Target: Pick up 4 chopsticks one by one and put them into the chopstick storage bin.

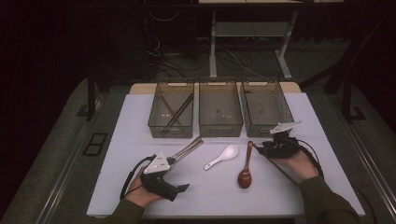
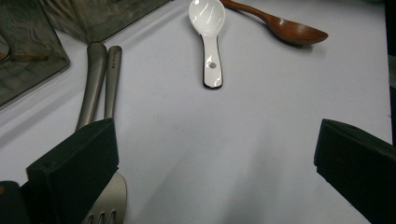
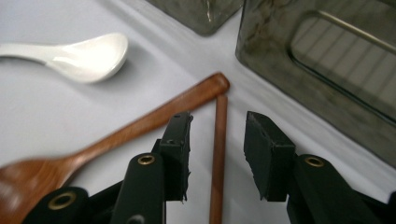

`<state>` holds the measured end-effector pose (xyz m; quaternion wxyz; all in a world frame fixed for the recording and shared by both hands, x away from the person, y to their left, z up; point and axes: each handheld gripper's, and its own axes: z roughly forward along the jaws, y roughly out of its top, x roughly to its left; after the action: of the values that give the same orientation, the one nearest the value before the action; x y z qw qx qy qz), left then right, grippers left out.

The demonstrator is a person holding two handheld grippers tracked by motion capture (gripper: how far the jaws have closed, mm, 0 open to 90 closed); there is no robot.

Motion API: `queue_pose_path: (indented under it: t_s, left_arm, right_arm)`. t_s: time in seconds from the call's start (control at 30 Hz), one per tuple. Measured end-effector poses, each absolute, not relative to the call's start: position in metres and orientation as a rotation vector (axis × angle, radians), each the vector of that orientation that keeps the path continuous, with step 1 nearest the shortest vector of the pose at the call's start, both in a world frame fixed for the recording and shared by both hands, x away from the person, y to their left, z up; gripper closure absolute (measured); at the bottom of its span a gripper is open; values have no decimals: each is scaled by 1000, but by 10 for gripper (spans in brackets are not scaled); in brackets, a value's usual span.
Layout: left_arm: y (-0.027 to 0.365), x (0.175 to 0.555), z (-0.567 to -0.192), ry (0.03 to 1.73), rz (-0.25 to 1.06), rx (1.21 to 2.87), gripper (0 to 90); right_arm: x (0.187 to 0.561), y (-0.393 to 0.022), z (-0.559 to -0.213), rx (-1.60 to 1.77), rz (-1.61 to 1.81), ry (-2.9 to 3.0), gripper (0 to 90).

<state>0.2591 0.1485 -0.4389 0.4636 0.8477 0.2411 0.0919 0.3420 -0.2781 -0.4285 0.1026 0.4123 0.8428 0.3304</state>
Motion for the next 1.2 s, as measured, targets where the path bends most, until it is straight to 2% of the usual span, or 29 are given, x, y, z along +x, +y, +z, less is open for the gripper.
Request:
queue_pose_path:
  t_s: [0.23, 0.4, 0.63, 1.2]
  left_arm:
    - [149, 259, -439, 592, 226, 2082, 0]
    - [148, 259, -438, 592, 225, 2079, 0]
    - [148, 259, -438, 592, 226, 2082, 0]
    - [147, 259, -438, 593, 228, 2081, 0]
  right_arm:
    - [318, -298, -425, 1219, 952, 2514, 553]
    - [299, -308, -423, 1215, 948, 2511, 568]
    - [281, -317, -428, 1181, 947, 2529, 680]
    - [278, -321, -440, 1191, 840, 2514, 806]
